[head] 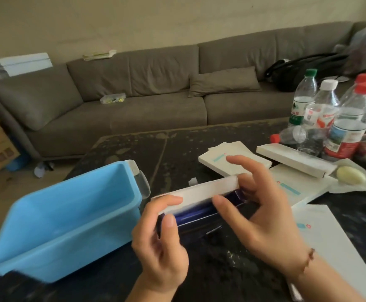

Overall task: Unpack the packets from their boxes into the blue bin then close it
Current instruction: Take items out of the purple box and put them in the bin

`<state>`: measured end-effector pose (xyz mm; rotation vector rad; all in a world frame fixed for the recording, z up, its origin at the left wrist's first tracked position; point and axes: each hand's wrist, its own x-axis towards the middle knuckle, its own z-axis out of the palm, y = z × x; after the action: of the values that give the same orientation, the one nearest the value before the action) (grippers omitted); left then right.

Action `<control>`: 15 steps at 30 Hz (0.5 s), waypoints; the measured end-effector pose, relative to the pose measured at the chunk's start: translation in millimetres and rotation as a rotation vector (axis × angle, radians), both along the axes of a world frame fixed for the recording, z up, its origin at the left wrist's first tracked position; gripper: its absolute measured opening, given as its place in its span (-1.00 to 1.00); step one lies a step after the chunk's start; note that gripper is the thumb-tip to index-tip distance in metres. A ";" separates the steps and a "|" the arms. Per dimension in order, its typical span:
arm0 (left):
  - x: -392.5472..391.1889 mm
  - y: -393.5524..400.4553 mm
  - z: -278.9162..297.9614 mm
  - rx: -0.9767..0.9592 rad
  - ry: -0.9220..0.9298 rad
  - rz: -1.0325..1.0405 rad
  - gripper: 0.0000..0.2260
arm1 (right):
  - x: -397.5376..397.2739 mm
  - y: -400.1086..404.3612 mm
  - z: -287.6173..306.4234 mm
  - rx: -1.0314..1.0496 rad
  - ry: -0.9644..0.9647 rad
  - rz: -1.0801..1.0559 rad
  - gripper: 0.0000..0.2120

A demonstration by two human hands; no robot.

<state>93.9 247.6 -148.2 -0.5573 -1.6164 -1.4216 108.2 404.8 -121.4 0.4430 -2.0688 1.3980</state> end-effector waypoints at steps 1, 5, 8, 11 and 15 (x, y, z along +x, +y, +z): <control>3.7 -1.3 -2.3 0.041 -0.045 -0.013 -0.79 | 0.3 6.1 1.7 0.028 -0.008 0.045 -0.56; 11.7 -6.2 -9.2 0.039 -0.148 -0.042 -0.74 | 1.7 24.2 9.1 -0.078 -0.073 0.078 -0.68; 15.2 -8.6 -3.8 -0.003 -0.163 -0.099 -0.82 | 4.4 23.2 4.3 -0.050 -0.031 0.041 -0.92; 19.7 -9.8 1.6 -0.056 -0.197 -0.073 -0.87 | 7.9 21.9 1.1 0.039 -0.001 -0.041 -0.96; 25.4 -9.4 2.2 0.057 -0.272 -0.121 -0.76 | 23.0 22.0 8.4 0.304 0.124 -0.165 -0.93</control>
<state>119.3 238.2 -146.0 -0.4502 -1.7712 -1.6866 131.2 426.9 -113.0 0.4578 -2.1674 0.9411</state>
